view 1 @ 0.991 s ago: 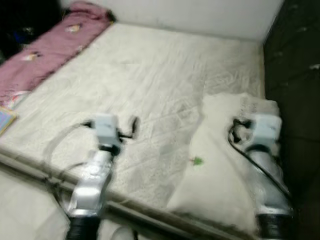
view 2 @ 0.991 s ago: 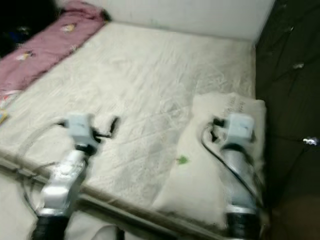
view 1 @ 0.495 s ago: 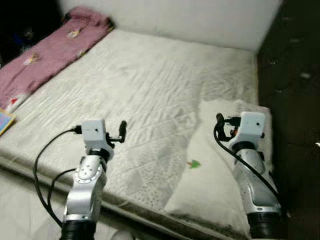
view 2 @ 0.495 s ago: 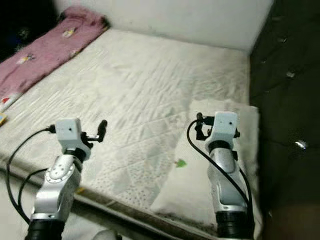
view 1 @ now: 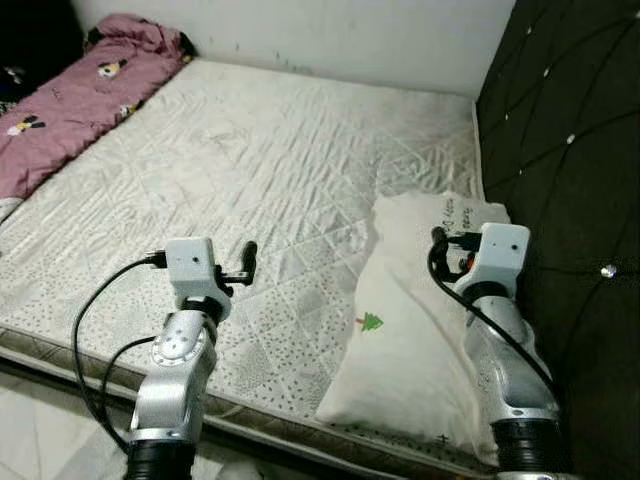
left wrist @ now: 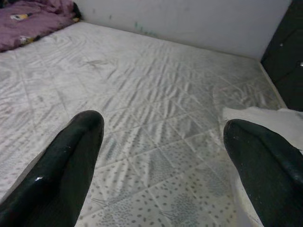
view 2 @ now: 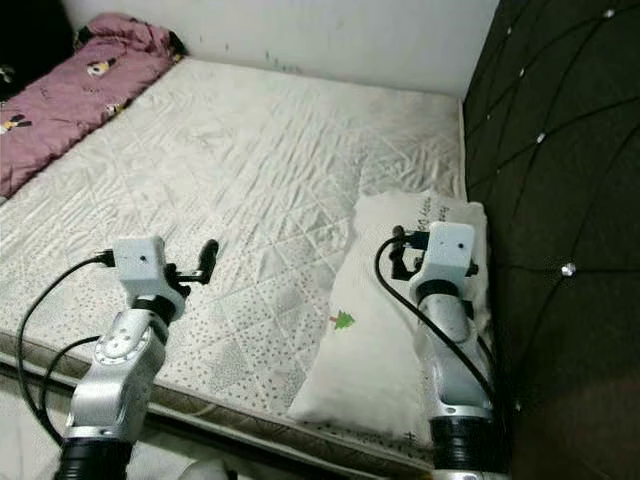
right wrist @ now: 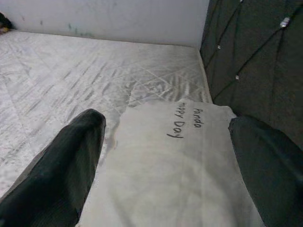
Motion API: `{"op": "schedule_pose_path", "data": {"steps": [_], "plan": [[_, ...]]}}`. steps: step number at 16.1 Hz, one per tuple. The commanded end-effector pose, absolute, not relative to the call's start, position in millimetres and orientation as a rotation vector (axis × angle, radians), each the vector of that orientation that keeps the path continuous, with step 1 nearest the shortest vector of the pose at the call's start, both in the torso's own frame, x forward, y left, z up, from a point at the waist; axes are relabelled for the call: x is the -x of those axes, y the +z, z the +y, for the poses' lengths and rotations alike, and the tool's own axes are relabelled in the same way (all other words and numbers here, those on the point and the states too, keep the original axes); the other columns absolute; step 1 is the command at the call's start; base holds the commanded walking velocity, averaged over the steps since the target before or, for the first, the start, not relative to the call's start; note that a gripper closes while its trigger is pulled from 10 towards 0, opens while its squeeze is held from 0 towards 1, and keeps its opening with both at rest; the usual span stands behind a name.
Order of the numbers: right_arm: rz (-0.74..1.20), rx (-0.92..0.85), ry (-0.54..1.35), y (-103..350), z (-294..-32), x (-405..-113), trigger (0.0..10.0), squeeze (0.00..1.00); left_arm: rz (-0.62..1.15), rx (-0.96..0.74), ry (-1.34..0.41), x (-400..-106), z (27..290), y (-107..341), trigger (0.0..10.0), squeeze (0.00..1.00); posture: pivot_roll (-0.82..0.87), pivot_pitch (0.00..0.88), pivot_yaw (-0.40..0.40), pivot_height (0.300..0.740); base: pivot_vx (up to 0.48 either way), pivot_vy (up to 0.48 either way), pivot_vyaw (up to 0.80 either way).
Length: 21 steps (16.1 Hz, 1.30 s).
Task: Clean up the room
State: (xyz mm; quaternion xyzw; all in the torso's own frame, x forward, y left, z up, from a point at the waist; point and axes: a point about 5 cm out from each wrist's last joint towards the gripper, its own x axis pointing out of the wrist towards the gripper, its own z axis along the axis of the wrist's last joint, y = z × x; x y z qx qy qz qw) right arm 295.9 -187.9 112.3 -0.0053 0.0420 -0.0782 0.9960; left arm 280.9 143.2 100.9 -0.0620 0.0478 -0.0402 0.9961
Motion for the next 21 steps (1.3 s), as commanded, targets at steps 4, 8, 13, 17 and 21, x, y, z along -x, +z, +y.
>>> {"op": "schedule_pose_path", "data": {"steps": [4, 8, 13, 17, 21], "plan": [[0.091, 0.014, -0.142, 112.5, -185.7, -298.3, 10.0, 0.0, 0.102, 0.118, -0.079, -280.2, 145.3, 100.4, 10.0, 0.0, 0.03, 0.0, 0.012, 0.74, 0.0, 0.125, 0.0], [0.102, 0.004, -0.146, 111.7, -185.7, -298.2, 10.0, 0.0, 0.104, 0.113, -0.078, -280.1, 145.7, 100.5, 10.0, 0.0, 0.03, 0.0, 0.013, 0.74, 0.0, 0.273, -0.4], [0.105, 0.001, -0.144, 110.6, -185.6, -297.7, 10.0, 0.0, 0.107, 0.111, -0.084, -280.8, 145.1, 100.2, 10.0, 0.0, 0.03, 0.0, 0.014, 0.74, 0.0, 0.313, -0.55], [0.111, 0.003, -0.14, 110.1, -185.7, -297.9, 10.0, 0.0, 0.108, 0.109, -0.081, -281.4, 145.1, 100.1, 10.0, 0.0, 0.03, 0.0, 0.012, 0.74, 0.0, 0.443, 0.0], [0.116, 0.005, -0.132, 109.4, -184.2, -298.6, 10.0, 0.0, 0.103, 0.108, -0.079, -281.8, 145.3, 100.5, 10.0, 0.0, 0.03, 0.0, 0.009, 0.74, 0.0, 0.476, 0.0]]}}
